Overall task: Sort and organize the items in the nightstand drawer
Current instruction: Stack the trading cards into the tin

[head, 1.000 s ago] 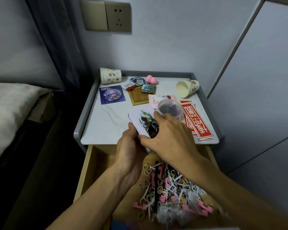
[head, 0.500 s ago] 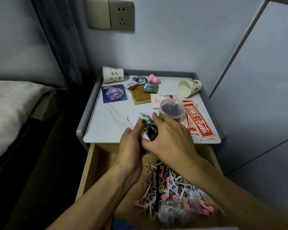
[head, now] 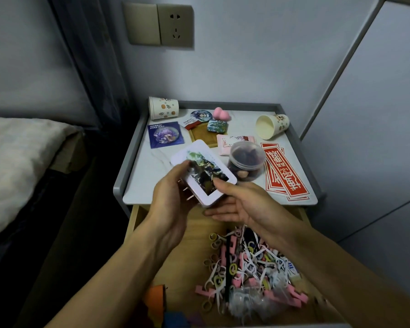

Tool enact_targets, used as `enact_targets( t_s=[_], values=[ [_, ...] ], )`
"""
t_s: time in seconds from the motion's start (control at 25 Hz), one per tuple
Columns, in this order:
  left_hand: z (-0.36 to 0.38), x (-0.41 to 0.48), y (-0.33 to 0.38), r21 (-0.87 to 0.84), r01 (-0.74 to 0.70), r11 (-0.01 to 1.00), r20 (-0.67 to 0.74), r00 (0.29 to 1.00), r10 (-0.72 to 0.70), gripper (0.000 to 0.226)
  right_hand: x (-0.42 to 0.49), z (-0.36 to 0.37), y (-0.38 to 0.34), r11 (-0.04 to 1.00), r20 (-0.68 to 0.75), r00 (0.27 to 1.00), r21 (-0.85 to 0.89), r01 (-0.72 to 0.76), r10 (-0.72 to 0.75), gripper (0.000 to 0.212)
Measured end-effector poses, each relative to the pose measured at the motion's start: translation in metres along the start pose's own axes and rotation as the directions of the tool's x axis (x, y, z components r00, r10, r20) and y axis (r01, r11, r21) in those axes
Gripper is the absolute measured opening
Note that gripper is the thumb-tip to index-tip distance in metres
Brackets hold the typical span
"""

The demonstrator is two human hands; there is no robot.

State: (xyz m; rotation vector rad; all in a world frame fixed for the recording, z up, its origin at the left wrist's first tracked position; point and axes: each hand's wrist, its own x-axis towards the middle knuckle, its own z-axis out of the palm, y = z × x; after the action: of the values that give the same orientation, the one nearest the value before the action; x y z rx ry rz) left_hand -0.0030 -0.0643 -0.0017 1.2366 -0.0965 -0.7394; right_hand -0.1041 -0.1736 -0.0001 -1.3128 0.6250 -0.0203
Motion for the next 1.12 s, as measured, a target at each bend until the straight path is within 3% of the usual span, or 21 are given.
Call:
enact_targets(
  t_s=[0.12, 0.24, 0.36, 0.48, 0.6, 0.72, 0.84, 0.92, 1.04, 1.12],
  values=[
    [-0.02, 0.011, 0.01, 0.407, -0.127, 0.905, -0.108, 0.977, 0.186, 0.051, -0.009, -0.001, -0.007, 0.987, 0.06, 0.998, -0.154, 0.044, -0.035, 0.024],
    [-0.033, 0.016, 0.012, 0.744, -0.153, 0.65, -0.061, 0.954, 0.294, 0.07, -0.015, -0.002, -0.006, 0.97, 0.101, 0.995, -0.238, 0.05, -0.027, 0.025],
    [-0.036, 0.015, 0.006, 0.857, -0.168, 0.487, -0.037, 0.923, 0.383, 0.071, -0.017, 0.007, 0.005, 0.978, 0.055, 0.998, -0.206, 0.043, -0.032, 0.026],
    [-0.049, 0.015, -0.003, 0.864, -0.177, 0.471, -0.035, 0.913, 0.406, 0.075, -0.017, 0.028, 0.029, 1.0, -0.02, 1.0, 0.012, 0.012, -0.012, 0.026],
    [-0.064, 0.01, -0.012, 0.807, -0.102, 0.582, -0.111, 0.941, 0.319, 0.075, -0.016, 0.038, 0.044, 0.995, -0.025, 0.999, 0.089, 0.039, -0.037, 0.027],
    [-0.076, 0.005, -0.014, 0.778, -0.066, 0.625, -0.059, 0.982, 0.178, 0.074, -0.016, 0.041, 0.053, 0.997, -0.034, 0.999, 0.058, 0.04, -0.039, 0.024],
    [-0.086, -0.005, -0.003, 0.778, 0.026, 0.628, 0.02, 0.998, -0.066, 0.058, -0.017, 0.043, 0.066, 0.997, -0.031, 0.999, 0.077, -0.031, 0.034, 0.025],
    [-0.09, -0.015, 0.003, 0.735, 0.134, 0.665, 0.072, 0.96, -0.272, 0.049, -0.017, 0.04, 0.077, 0.986, -0.021, 0.994, 0.133, -0.105, 0.108, 0.028],
    [-0.097, -0.015, -0.004, 0.783, 0.17, 0.598, 0.094, 0.918, -0.385, 0.051, -0.013, 0.039, 0.093, 0.942, -0.019, 0.97, 0.245, -0.229, 0.241, 0.03],
    [-0.104, -0.006, -0.013, 0.889, 0.121, 0.441, 0.024, 0.95, -0.31, 0.057, -0.005, 0.043, 0.099, 0.929, -0.025, 0.959, 0.257, -0.268, 0.283, 0.03]
  ],
)
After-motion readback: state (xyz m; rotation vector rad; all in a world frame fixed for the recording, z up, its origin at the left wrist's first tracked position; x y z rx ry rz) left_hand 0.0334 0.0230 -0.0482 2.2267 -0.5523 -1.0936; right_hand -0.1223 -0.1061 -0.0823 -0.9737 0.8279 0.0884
